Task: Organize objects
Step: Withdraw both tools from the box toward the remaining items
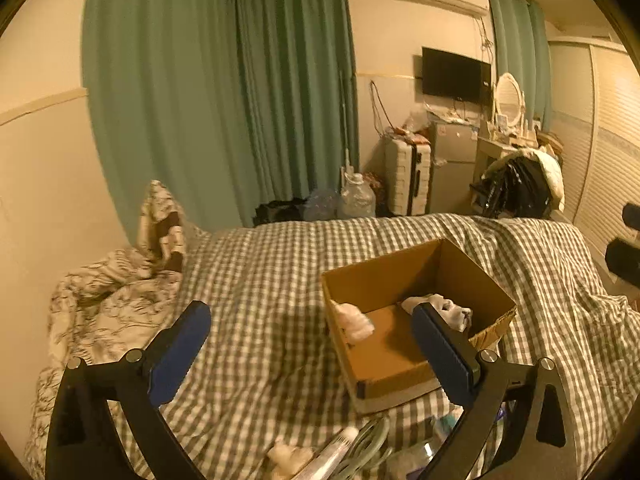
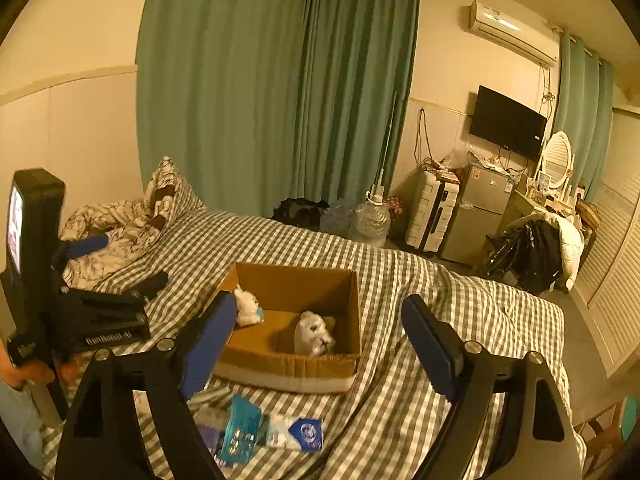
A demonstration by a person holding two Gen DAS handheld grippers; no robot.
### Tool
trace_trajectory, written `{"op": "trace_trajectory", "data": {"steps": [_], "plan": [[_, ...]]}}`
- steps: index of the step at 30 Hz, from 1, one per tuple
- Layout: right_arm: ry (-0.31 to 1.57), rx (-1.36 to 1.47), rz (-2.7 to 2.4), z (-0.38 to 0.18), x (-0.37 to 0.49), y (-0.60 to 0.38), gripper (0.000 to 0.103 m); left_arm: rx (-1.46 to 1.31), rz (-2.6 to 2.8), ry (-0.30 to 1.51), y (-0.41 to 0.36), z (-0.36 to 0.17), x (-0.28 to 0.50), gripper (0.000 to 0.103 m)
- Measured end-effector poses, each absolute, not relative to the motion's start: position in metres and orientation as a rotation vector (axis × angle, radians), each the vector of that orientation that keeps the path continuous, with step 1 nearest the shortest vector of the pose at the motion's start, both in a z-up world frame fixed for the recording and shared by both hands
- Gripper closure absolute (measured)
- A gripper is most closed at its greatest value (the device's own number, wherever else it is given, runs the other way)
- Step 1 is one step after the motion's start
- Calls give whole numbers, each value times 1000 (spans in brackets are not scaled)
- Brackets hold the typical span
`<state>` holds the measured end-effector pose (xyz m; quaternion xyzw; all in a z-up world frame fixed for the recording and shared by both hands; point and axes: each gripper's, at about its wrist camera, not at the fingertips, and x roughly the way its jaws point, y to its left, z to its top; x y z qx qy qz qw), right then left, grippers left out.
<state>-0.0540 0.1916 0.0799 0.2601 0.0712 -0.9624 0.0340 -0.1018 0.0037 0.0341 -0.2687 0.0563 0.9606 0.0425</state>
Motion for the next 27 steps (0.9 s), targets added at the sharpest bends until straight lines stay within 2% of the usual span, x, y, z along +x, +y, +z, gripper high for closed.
{"op": "trace_trajectory", "data": {"steps": [8, 16, 22, 23, 25, 27], "plan": [[195, 938, -2945, 30, -25, 179, 17, -899, 2942, 169, -23, 2, -63, 0], [133, 1239, -2816, -69, -33, 164, 17, -1093, 2919, 136, -31, -77, -45, 0], [158, 1353, -2718, -110, -39, 154, 19, -1197, 2866, 207, -22, -118, -46, 0], [159, 1363, -2706, -113, -40, 153, 20, -1200, 2863, 211, -21, -120, -46, 0], [169, 1387, -2690, -117, -43, 152, 32, -1206, 2851, 220, -18, -124, -49, 0], [176, 1407, -2687, -122, -45, 153, 36, -1213, 2833, 240, -13, -128, -52, 0]]}}
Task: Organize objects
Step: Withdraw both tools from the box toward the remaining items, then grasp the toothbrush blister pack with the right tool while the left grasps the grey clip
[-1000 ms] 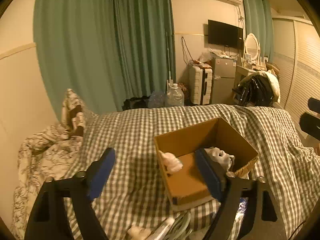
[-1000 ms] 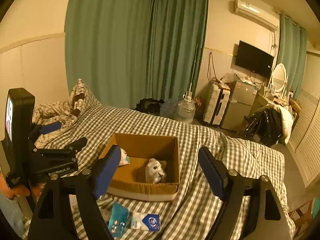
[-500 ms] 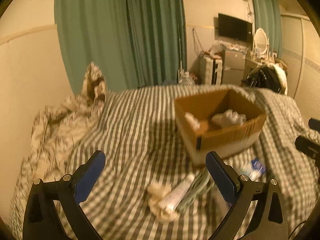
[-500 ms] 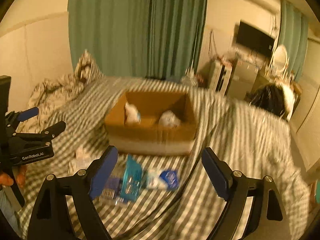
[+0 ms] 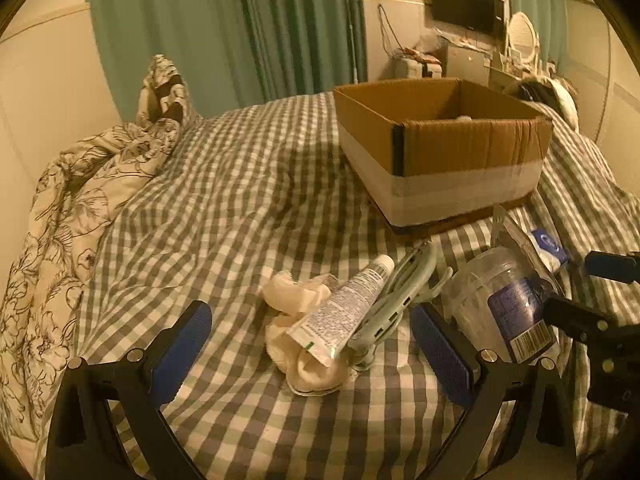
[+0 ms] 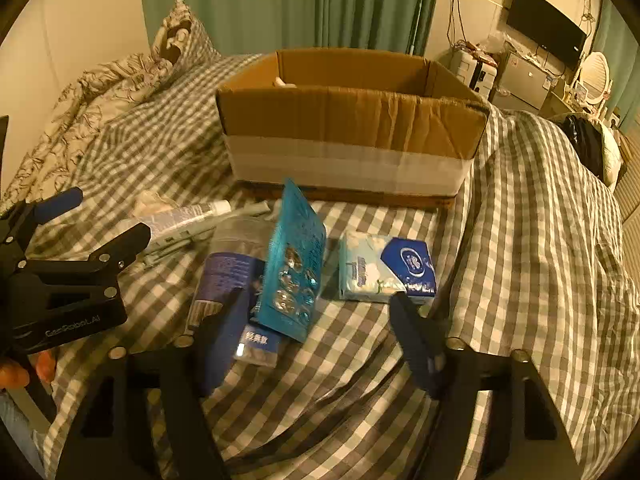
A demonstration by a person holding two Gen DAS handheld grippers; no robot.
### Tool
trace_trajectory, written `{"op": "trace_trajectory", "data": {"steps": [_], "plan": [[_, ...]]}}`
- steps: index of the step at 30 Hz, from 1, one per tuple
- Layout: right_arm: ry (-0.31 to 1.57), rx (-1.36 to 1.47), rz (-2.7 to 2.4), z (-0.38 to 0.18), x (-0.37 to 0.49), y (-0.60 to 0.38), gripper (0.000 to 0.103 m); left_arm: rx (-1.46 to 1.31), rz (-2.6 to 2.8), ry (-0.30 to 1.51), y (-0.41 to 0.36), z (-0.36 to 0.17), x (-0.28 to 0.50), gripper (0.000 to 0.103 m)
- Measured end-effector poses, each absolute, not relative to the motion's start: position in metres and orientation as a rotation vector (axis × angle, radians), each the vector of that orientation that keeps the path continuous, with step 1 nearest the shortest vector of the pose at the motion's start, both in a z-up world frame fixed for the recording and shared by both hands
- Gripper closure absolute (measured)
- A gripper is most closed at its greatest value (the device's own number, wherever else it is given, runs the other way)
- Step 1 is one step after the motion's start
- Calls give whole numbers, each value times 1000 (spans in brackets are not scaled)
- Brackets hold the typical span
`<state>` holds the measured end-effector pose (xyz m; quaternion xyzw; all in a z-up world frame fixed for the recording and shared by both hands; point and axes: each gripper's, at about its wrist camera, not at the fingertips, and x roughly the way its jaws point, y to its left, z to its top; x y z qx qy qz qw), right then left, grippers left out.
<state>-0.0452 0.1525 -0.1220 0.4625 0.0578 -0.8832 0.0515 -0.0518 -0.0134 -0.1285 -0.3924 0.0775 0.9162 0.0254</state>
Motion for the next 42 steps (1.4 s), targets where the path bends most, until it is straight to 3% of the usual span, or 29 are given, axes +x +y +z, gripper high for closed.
{"op": "trace_trajectory", "data": {"steps": [3, 9, 12, 15, 17, 29, 42], "plan": [[173, 1443, -2693, -127, -48, 159, 52, -1227, 2805, 273, -7, -134, -56, 2], [173, 1485, -2668, -139, -55, 161, 72, -1253, 2733, 341, 9, -148, -64, 19], [167, 1492, -2659, -143, -57, 162, 84, -1265, 2674, 378, 20, -155, -68, 32], [128, 1477, -2660, -142, -57, 165, 91, -1284, 2613, 390, 27, -162, -73, 51], [122, 1461, -2672, -139, -56, 166, 95, -1292, 2581, 400, 31, -166, -74, 71], [122, 1382, -2702, -121, -44, 165, 96, -1254, 2622, 376, 30, -147, -57, 90], [109, 1256, -2749, -84, -9, 161, 96, -1170, 2655, 245, 21, -100, -15, 90]]}}
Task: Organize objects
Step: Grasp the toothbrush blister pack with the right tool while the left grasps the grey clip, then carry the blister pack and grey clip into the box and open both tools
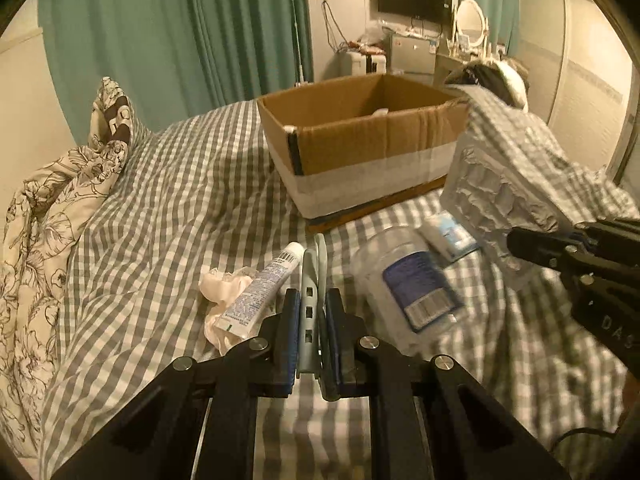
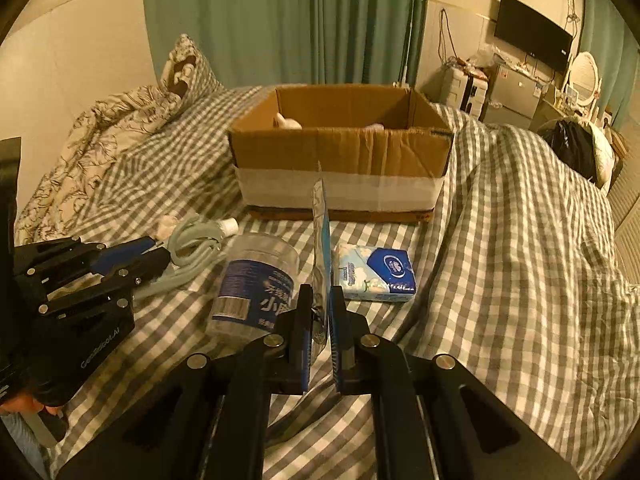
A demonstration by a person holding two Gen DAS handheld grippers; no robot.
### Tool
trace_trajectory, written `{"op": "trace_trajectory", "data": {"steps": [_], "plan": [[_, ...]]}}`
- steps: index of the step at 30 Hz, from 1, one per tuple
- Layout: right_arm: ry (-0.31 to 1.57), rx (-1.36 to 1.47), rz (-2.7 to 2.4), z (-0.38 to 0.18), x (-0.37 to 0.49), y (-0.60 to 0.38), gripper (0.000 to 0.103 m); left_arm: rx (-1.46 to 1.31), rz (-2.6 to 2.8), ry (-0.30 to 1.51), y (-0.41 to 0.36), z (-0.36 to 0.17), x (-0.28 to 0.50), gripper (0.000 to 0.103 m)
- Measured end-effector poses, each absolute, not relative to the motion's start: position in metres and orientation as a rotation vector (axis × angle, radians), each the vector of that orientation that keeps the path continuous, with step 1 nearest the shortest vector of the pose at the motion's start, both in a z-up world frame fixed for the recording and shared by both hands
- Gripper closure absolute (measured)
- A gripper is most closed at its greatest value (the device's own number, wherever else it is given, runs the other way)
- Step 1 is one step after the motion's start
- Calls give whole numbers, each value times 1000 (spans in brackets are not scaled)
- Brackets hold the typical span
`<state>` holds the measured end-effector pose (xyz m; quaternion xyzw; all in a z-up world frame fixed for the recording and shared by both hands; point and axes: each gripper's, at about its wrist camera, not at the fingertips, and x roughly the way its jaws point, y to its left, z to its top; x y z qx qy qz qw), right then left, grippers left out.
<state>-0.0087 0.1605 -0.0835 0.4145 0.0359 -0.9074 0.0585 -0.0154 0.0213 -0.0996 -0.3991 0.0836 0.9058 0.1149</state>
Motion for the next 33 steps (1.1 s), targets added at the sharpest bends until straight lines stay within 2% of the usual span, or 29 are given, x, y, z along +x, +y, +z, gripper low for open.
{"op": "trace_trajectory", "data": {"steps": [11, 18, 26, 33], "plan": [[115, 1081, -2794, -31, 32, 157, 96, -1064, 2684, 133, 19, -50, 18, 90], [129, 946, -2840, 17, 30, 171, 96, -917, 2715, 133, 32, 4, 3, 90], [144, 820, -2872, 68, -22, 188, 96, -834, 2721, 99, 54, 46, -53, 90], [142, 817, -2872, 74, -97, 203, 96, -808, 2745, 92, 72, 54, -117, 90]]}}
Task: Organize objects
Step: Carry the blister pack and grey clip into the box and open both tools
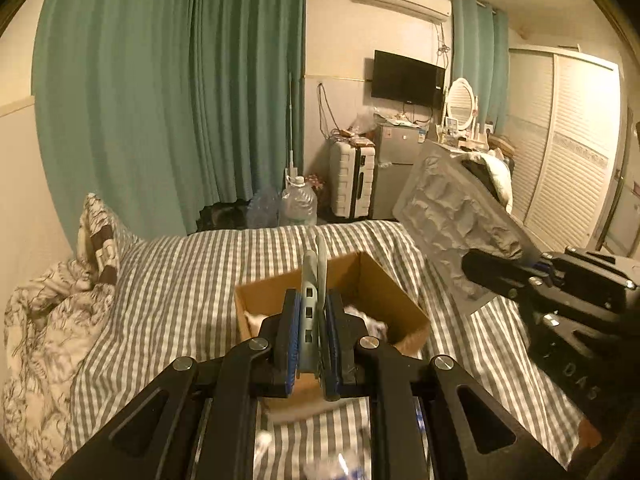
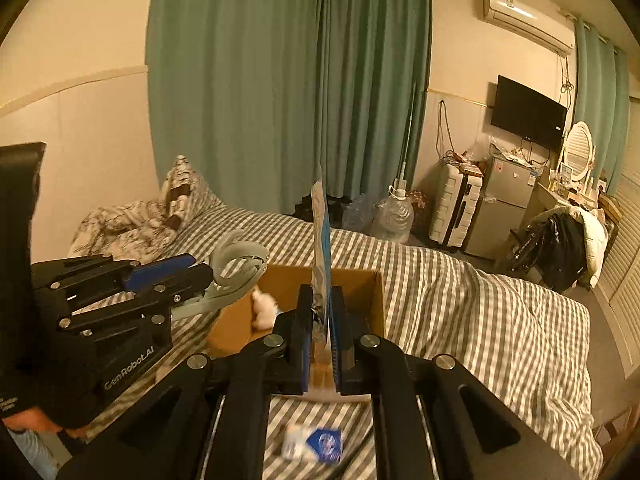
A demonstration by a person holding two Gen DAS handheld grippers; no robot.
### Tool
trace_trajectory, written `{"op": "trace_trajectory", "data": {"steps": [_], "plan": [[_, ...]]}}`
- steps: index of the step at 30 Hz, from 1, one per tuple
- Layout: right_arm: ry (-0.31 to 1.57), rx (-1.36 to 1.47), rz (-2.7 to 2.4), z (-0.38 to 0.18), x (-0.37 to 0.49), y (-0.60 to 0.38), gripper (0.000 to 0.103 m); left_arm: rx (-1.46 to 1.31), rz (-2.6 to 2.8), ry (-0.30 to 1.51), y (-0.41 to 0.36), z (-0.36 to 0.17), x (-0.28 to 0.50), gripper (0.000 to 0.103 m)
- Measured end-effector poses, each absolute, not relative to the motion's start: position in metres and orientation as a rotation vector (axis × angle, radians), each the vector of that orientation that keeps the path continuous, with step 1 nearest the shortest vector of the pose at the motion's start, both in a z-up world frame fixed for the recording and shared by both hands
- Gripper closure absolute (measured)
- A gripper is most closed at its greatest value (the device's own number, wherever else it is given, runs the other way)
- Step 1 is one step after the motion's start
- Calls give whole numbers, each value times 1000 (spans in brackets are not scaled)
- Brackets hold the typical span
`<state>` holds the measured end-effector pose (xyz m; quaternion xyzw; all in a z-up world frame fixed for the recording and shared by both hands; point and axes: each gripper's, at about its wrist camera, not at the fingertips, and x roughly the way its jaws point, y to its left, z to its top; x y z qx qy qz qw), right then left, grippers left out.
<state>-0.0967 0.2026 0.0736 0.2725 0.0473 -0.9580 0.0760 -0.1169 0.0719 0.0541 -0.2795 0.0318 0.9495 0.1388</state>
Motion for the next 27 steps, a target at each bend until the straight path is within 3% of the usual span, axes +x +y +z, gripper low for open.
{"op": "trace_trajectory", "data": {"steps": [12, 23, 24, 25, 27], "plan": [[88, 954, -2821, 14, -201, 216, 96, -930, 2772, 107, 79, 9, -203, 90], [34, 1076, -2763, -41, -237, 230, 94, -1103, 2703, 86, 84, -59, -235, 89], [39, 1071, -2771, -41, -234, 230, 86, -1113, 2702, 72, 84, -60, -235, 88], [39, 1060, -2783, -38, -232, 233, 69, -1119, 2700, 62, 84, -60, -234, 87], [27, 1047, -2811, -31, -226, 238, 47, -1132, 2698, 43, 80, -57, -230, 81]]}}
